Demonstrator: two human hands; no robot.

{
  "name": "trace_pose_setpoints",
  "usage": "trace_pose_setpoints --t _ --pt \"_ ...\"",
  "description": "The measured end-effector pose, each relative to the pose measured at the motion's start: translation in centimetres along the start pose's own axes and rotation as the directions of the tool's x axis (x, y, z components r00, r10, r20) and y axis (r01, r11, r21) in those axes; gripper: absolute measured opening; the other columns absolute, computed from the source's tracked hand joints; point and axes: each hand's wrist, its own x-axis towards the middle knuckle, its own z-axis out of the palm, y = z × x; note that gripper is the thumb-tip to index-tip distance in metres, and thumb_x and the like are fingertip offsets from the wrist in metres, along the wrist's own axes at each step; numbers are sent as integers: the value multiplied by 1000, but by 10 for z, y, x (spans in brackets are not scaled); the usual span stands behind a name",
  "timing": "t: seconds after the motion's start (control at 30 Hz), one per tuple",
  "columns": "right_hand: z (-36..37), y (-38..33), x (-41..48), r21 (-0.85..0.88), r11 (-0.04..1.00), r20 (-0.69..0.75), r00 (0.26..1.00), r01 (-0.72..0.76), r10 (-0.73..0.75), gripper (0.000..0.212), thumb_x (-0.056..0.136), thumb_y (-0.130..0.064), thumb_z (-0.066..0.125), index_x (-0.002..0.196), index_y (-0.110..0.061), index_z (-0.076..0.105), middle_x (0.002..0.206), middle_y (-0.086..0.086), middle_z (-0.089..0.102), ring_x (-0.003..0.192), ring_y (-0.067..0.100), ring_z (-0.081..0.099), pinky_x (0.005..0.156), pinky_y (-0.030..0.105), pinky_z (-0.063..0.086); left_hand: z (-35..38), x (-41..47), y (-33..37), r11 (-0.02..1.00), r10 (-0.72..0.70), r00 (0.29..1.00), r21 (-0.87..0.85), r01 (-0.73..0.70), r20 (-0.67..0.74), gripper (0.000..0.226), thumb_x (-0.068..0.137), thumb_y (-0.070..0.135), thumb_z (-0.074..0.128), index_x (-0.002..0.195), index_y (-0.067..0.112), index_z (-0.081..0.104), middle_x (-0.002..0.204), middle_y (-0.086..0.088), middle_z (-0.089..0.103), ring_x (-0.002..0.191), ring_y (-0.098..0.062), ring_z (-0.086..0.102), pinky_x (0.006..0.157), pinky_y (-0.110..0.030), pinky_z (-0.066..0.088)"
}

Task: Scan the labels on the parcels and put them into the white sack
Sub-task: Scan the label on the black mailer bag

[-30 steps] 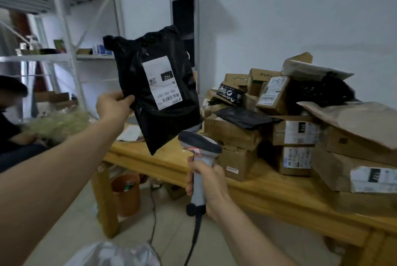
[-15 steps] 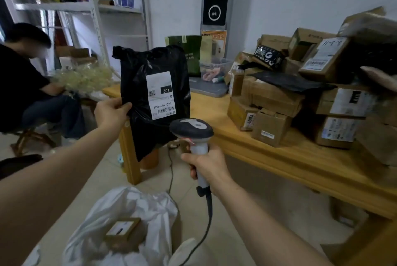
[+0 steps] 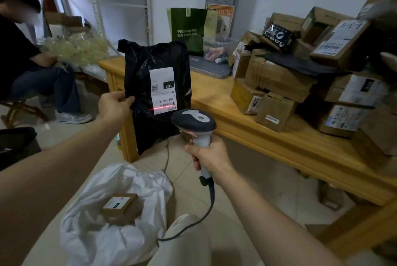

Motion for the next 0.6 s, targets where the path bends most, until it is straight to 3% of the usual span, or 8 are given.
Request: trace_pose_setpoints --t 0.13,0.4,0.6 --pt "0 1 -2 15 1000 20 1000 -6 6 19 82 0 67 72 -10 55 42 -3 49 35 12 43 41 25 39 1 0 -2 1000 -15 1000 -3 15 0 25 88 15 68 112 11 70 97 -3 69 93 -23 66 89 -45 55" --pt "3 2 1 10 1000 37 999 -9 9 18 81 -2 68 73 -13 56 43 -3 50 34 10 44 40 24 41 -1 -5 -4 1000 -21 1000 11 21 -13 22 87 16 69 108 12 72 79 12 64 90 -20 66 88 -44 55" --pt "6 4 4 23 1000 49 999 -17 16 19 81 -1 68 73 -12 55 43 -3 50 34 11 44 40 25 40 -5 -3 -6 1000 -15 1000 4 15 -20 22 87 15 68 108 9 71 88 -2 68 93 -24 67 89 -44 55"
